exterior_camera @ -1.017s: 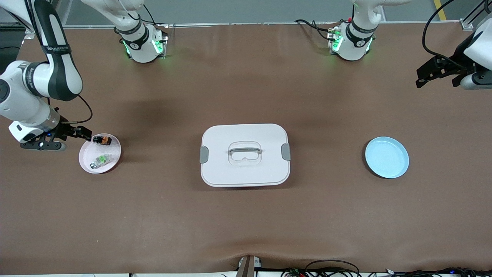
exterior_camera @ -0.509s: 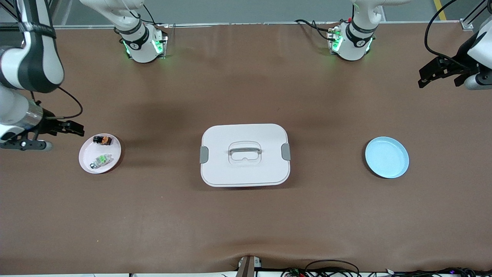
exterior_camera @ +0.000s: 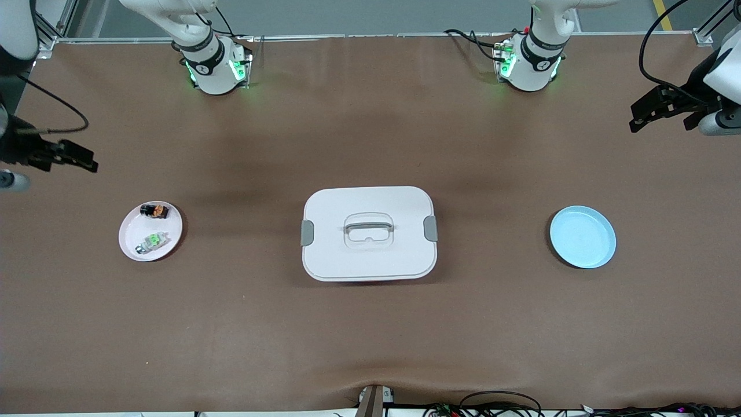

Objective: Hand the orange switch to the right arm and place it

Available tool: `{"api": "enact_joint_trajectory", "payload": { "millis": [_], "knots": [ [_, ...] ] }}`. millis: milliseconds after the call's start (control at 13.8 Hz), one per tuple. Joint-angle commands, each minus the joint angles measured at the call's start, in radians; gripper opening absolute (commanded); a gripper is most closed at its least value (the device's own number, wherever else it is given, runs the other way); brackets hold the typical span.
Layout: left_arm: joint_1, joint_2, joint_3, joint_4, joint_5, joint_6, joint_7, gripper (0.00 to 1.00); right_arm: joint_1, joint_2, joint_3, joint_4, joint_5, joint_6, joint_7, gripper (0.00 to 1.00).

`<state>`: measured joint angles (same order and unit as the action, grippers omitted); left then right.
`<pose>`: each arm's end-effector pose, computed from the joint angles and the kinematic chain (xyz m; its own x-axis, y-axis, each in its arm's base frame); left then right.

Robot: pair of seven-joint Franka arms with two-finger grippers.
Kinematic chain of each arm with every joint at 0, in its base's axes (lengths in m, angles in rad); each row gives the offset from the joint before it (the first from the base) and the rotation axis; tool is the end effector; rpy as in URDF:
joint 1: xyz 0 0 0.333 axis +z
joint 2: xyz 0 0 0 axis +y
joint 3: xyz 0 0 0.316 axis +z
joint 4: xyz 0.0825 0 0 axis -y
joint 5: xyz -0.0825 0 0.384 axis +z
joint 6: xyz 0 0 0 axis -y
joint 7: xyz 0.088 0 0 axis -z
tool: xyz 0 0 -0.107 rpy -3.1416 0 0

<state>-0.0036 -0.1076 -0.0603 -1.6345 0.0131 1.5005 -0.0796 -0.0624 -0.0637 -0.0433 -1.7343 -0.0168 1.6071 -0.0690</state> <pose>0.5122 -0.0331 0.6459 0.9995 0.0171 -0.0249 0.0166 -0.9996 -0.0216 0.5303 -0.0587 0.5850 0.9973 -0.0356 -0.0643 -0.0351 -0.9993 0.0096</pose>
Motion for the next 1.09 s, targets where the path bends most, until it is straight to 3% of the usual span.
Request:
{"api": "enact_joint_trajectory", "payload": {
  "millis": [0, 509, 1017],
  "knots": [
    [-0.001, -0.004, 0.0, 0.001, -0.001, -0.005, 0.003, 1.0, -0.002, -0.071, -0.006, -0.013, 0.011, -0.027, 0.012, 1.0],
    [-0.001, -0.004, 0.0, 0.001, -0.002, -0.005, 0.003, 1.0, -0.001, -0.045, -0.007, 0.13, 0.011, -0.064, 0.029, 1.0],
    [0.0, -0.004, 0.0, 0.001, -0.001, -0.005, 0.003, 1.0, -0.001, -0.036, -0.006, 0.133, 0.015, -0.067, 0.029, 1.0]
  ]
}}
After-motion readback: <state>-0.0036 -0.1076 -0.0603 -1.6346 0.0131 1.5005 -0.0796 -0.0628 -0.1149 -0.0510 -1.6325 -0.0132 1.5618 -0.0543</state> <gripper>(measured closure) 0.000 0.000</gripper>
